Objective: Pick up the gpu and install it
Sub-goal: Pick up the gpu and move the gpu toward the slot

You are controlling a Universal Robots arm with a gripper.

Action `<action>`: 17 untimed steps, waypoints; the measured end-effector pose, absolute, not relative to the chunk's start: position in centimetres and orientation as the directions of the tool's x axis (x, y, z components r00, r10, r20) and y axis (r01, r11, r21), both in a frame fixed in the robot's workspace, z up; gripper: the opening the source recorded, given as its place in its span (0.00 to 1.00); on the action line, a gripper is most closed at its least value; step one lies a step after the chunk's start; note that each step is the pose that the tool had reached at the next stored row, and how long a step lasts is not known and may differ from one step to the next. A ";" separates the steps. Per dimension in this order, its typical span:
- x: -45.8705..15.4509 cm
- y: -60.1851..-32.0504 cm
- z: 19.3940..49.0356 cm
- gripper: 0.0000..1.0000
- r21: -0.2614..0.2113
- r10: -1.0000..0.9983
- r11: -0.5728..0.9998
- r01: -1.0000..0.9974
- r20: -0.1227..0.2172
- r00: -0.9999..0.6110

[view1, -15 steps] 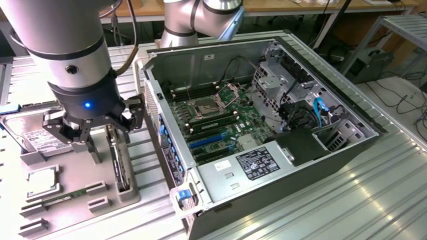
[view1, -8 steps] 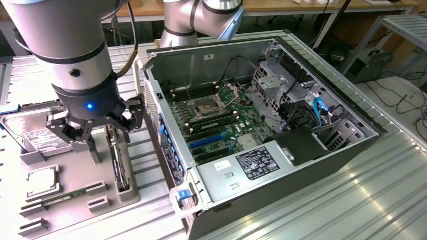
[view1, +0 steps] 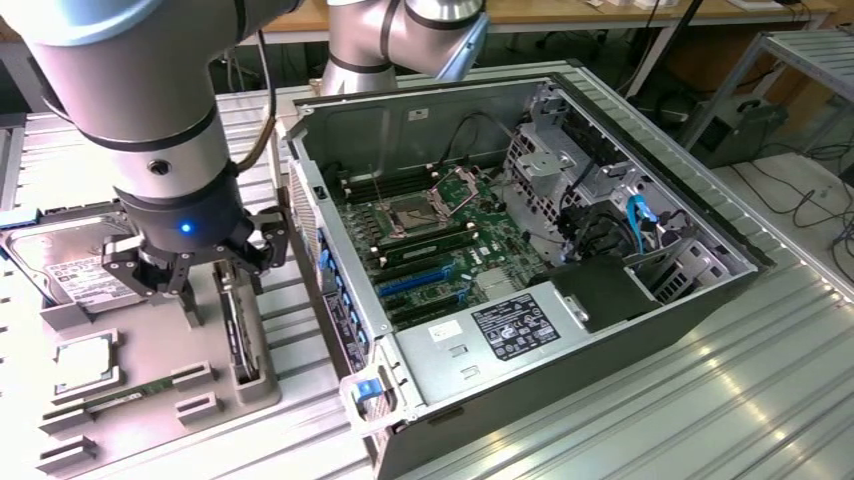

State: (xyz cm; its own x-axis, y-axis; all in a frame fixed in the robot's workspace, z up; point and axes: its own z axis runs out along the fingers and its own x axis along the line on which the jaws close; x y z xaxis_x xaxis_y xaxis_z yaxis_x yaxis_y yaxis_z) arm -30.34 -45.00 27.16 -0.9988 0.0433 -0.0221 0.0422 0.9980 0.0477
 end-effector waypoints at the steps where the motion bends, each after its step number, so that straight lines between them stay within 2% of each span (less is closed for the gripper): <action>1: -30.3 -45.0 27.0 0.66 0.048 0.043 0.998 0.042 -0.022 -0.999; 17: -30.3 -45.0 23.8 0.66 0.047 -0.002 0.999 -0.003 -0.022 -1.000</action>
